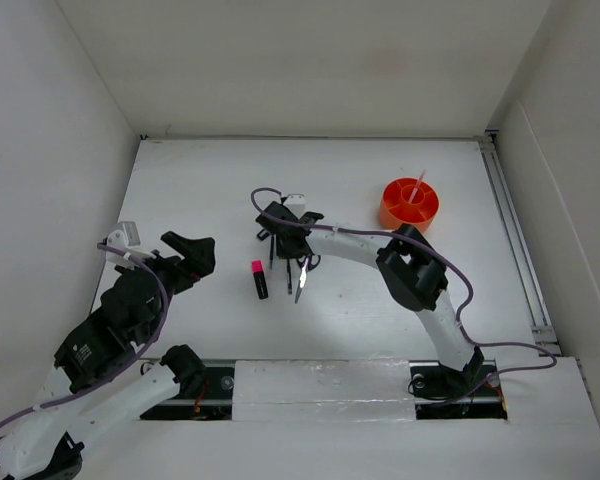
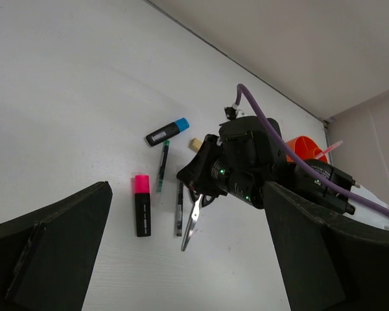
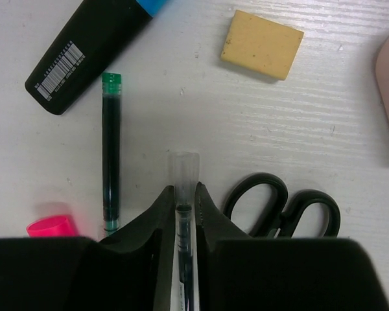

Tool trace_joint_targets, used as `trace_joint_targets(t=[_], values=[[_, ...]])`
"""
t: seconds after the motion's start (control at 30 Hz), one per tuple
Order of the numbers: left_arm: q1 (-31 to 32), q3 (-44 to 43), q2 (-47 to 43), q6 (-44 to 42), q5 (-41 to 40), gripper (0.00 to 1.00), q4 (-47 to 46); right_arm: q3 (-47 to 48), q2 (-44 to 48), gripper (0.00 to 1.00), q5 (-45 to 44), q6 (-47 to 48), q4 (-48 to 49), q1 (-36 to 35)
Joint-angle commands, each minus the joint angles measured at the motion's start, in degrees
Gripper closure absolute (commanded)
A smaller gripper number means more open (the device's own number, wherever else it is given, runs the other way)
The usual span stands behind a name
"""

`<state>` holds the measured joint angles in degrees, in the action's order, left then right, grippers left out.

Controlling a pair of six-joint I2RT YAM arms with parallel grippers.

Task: Sort the stationery into containers
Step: Pick up the pen from the center of the board, then place the pen in the storage box.

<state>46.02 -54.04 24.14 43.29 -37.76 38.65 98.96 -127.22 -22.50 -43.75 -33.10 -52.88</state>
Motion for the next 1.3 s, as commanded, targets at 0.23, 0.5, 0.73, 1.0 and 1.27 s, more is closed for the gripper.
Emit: trace_joint_targets(t=[0.23,0.5,0.73,1.0,1.27], values=[[0.1,-0.3,-0.9,-1.0,-0.5,0.00,-1.9,-2.4,-1.4,1.00,3.0,1.6,0.7,0.5],[0.1,-0.3,-0.4,-1.0,-0.5,0.00,-1.9,-1.8,8.7,1.00,6.3,9.3,10.5,1.6],[0.1,-0.3,-0.4,-1.0,-0.5,0.00,-1.9,-11.1,21.8,1.00,6.3,14.9,21.1,9.0],[0.1,0.3,0.6,-1.5,0.1,0.00,-2.4,-30.1,44.3,1.00,12.2,24.3,45.7,24.3],[0.1,0.3,1.2,-2.1,0.8,0.00,-3.0,-43.4,54.3,1.00,18.5,32.7,65.9,35.7]])
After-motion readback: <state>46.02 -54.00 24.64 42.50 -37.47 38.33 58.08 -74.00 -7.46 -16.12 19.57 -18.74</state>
